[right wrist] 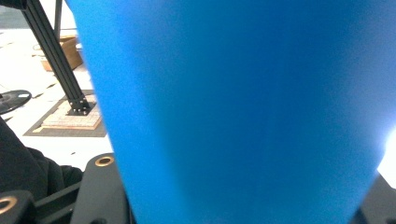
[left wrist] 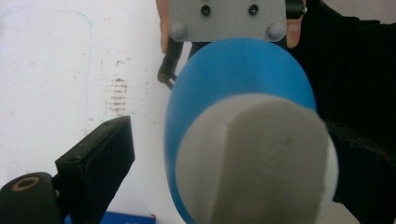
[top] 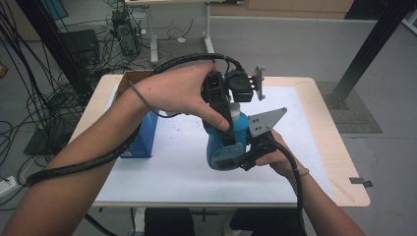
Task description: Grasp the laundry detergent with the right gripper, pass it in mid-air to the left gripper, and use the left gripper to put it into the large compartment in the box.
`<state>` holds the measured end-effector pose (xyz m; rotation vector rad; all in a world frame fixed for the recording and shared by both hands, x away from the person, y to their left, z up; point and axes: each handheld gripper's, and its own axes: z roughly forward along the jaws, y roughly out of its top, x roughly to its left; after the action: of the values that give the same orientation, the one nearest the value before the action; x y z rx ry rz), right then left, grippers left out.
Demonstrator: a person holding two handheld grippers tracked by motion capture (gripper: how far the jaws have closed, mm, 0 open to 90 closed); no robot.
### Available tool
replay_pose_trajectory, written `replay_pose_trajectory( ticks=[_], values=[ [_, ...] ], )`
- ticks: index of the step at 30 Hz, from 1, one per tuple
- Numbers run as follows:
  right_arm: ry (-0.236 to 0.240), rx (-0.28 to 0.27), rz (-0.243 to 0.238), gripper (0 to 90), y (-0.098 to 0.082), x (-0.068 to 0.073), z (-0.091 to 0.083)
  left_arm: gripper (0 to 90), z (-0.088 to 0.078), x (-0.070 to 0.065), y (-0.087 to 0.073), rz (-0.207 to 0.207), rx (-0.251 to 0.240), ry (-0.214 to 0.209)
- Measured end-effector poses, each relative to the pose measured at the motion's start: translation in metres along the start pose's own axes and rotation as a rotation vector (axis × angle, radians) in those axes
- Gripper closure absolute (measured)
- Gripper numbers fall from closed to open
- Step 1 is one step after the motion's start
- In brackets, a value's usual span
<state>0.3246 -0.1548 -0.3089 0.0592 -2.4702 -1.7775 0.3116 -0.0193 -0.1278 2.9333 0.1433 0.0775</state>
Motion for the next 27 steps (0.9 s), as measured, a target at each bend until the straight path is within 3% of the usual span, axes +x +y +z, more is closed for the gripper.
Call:
replay_pose_trajectory(
  ticks=[27],
  values=[
    [0.002,0.001,-0.001,40.1,-0.0003,0.0002,0.0,8.5,-0.0007,-0.0015,0.0007,0.002,0.004,0.006]
  ],
)
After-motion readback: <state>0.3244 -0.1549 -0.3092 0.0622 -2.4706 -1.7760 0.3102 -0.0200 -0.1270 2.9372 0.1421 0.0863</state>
